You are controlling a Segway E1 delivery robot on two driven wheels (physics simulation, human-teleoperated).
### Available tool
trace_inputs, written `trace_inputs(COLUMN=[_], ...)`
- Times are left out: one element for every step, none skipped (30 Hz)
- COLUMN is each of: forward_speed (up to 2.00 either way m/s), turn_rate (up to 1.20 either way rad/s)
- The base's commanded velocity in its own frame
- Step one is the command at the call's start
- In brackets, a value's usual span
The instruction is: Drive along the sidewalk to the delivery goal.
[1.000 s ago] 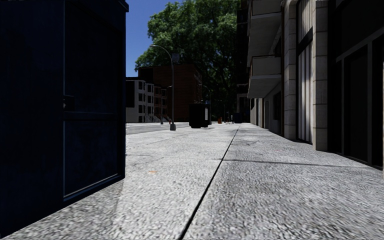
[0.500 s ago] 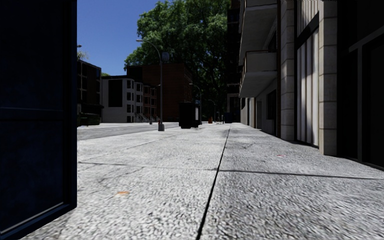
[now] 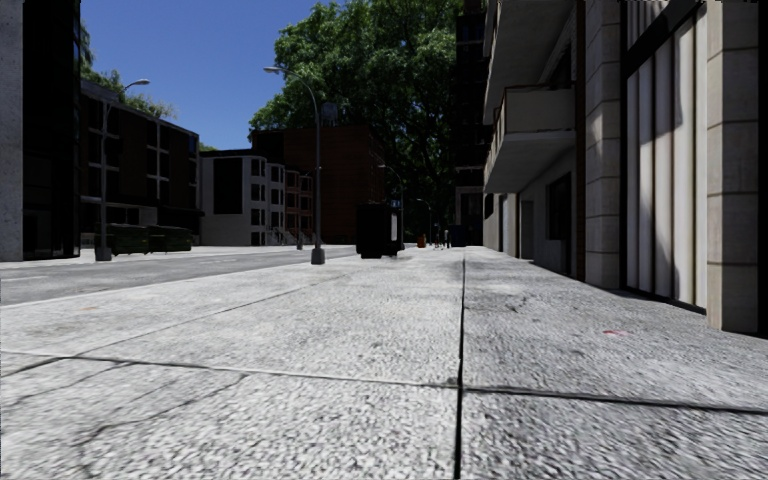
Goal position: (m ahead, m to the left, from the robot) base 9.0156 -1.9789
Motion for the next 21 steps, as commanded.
trace_inputs(forward_speed=[2.00,2.00,2.00,2.00,2.00,2.00,2.00,2.00,2.00,2.00,2.00,2.00,2.00,2.00,2.00,2.00,2.00,2.00,2.00,2.00,2.00], turn_rate=[0.00,0.00,-0.03,-0.03,-0.15,-0.23,-0.25,-0.25,-0.26,-0.27,-0.28,-0.28,-0.28,-0.28,-0.28,-0.28,-0.28,-0.28,-0.28,-0.28,-0.28])
